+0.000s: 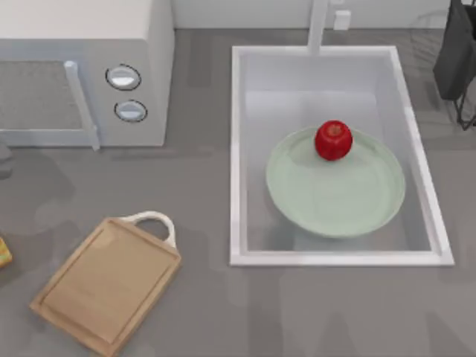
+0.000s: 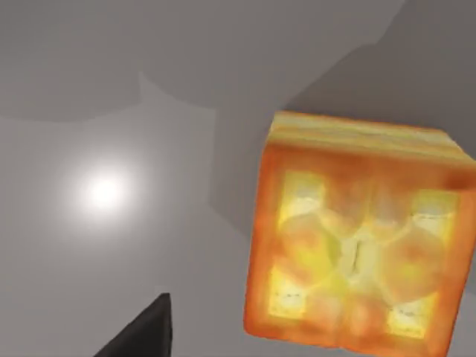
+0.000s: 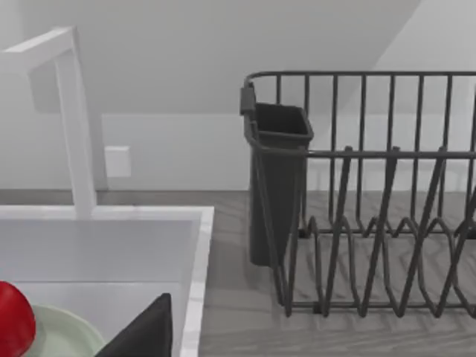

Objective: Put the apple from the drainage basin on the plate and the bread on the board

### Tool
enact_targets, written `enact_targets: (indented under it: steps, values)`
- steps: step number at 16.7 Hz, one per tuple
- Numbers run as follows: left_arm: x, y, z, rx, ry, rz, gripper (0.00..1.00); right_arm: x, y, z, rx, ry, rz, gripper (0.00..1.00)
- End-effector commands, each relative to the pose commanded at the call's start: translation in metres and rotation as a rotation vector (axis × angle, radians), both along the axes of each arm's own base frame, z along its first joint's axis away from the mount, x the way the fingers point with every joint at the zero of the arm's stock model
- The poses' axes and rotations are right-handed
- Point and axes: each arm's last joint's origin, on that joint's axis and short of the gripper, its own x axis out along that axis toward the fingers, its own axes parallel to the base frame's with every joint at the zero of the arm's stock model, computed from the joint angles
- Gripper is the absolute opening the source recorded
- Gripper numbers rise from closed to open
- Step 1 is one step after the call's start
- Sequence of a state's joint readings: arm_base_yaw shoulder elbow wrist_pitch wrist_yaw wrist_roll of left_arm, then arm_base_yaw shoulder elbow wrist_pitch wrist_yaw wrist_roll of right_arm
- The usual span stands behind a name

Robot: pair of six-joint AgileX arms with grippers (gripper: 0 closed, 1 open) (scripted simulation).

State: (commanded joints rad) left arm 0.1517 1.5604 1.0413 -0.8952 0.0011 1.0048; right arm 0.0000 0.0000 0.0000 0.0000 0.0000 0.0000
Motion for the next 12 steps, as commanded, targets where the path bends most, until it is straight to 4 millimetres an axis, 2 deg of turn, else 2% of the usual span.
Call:
enact_targets:
  steps: [4, 12]
  values:
    - [0.022, 0.009, -0.016, -0.014, 0.141, -0.086, 1.0, 0.0, 0.0, 0.0, 0.0, 0.0, 0.0, 1.0]
    - [0.024, 0.008, -0.023, -0.016, 0.157, -0.095, 1.0, 0.0, 0.0, 0.0, 0.0, 0.0, 0.0, 1.0]
